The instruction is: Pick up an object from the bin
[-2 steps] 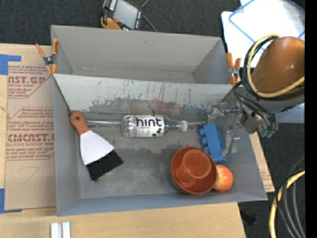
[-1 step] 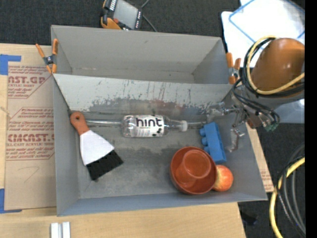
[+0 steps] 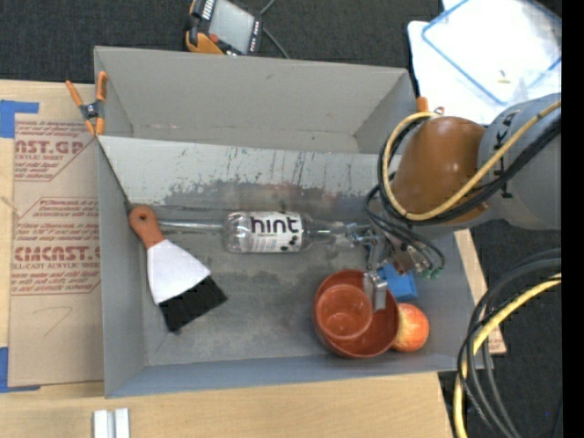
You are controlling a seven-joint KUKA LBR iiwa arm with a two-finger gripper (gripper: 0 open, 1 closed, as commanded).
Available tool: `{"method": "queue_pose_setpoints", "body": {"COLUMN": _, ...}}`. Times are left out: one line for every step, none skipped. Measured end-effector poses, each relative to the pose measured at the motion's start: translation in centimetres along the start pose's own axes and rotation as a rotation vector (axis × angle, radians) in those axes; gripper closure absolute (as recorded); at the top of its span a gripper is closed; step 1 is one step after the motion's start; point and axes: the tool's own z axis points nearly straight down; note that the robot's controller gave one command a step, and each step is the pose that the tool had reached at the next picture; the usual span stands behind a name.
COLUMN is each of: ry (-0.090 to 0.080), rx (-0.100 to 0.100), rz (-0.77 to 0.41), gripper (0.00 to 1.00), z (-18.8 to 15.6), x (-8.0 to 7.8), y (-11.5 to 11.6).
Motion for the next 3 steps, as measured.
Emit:
{"method": "queue_pose_setpoints", "body": {"ry": -0.022, "rx": 0.021, "rz": -0.057, "gripper": 0.0, "z": 1.1, "x": -1.0, "y": -4.1}}
{"method": "queue_pose_setpoints", "body": {"ry": -0.008, "rx": 0.003, "rz": -0.141, "gripper": 0.0, "z": 4.4, "x": -1.1, "y": 3.4}}
{"method": "queue_pose_setpoints", "body": {"ry": -0.023, "rx": 0.025, "rz": -0.525, "gripper": 1.0, "z": 3.9, "x": -0.5, "y": -1.6}}
